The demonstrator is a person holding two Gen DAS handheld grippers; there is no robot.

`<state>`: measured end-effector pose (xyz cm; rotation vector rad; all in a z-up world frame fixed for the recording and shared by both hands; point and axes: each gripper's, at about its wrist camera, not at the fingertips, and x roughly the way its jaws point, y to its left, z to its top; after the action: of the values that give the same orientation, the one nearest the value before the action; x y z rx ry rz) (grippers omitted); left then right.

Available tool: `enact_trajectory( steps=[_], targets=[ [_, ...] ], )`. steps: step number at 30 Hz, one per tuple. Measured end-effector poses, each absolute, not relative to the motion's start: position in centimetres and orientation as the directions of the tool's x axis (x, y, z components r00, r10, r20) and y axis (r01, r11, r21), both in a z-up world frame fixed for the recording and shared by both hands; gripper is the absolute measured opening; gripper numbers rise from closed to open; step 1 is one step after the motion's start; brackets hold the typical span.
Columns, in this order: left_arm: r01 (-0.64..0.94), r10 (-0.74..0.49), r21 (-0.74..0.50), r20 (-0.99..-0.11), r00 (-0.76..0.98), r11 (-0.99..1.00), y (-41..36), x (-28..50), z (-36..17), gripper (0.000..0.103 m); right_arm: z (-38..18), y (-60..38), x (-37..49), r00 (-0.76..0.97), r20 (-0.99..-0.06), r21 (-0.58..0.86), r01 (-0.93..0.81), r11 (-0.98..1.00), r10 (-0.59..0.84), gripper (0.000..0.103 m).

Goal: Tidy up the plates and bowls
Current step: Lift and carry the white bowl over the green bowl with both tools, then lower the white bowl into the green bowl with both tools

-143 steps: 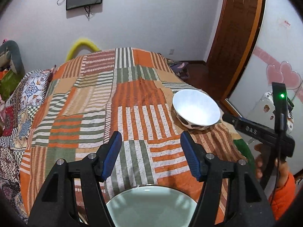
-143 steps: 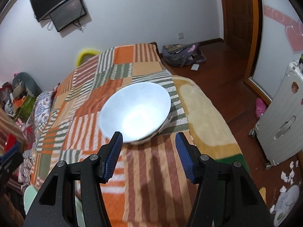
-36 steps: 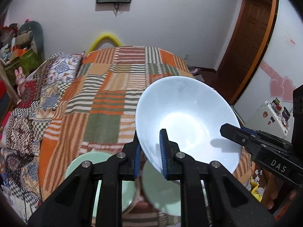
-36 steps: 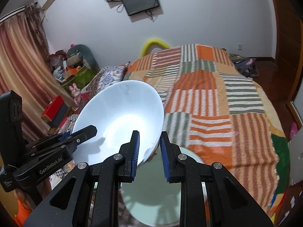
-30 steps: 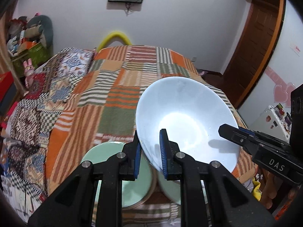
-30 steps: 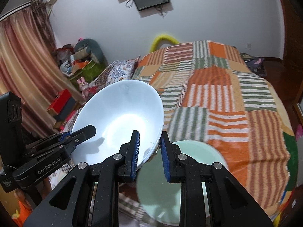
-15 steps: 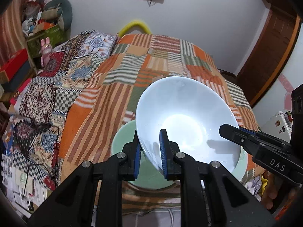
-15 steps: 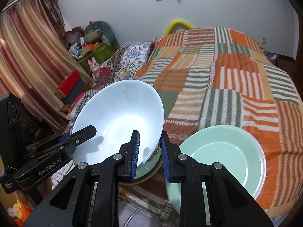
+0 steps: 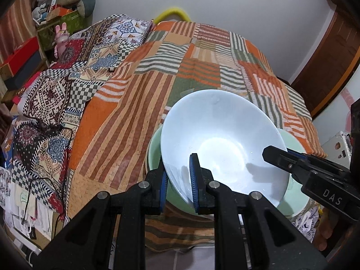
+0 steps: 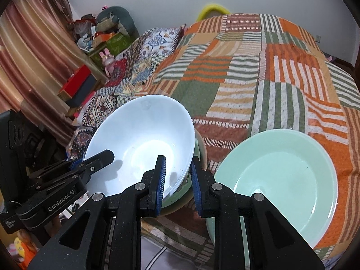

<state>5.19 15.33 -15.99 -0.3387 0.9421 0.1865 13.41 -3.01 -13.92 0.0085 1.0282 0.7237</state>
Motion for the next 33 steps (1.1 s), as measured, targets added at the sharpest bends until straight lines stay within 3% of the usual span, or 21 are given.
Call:
enact_trajectory(
  steps=[16, 33],
  targets=[
    [-0.317, 0.023, -0.175, -0.846, 0.533, 0.932, 15.7, 6.1, -18.6, 0.017, -16.4, -2.1, 14.0, 0.255, -0.813, 0.329, -0.539, 0.775, 0.523, 0.02],
    [-0.352, -0.028, -0.223, -0.875, 0.484, 0.909, 16.4, 6.7, -18.6, 0.02, -17.0, -1.6, 13.9, 0.259, -0.825, 0.301, -0.552, 0.778, 0.503, 0.023]
  ],
)
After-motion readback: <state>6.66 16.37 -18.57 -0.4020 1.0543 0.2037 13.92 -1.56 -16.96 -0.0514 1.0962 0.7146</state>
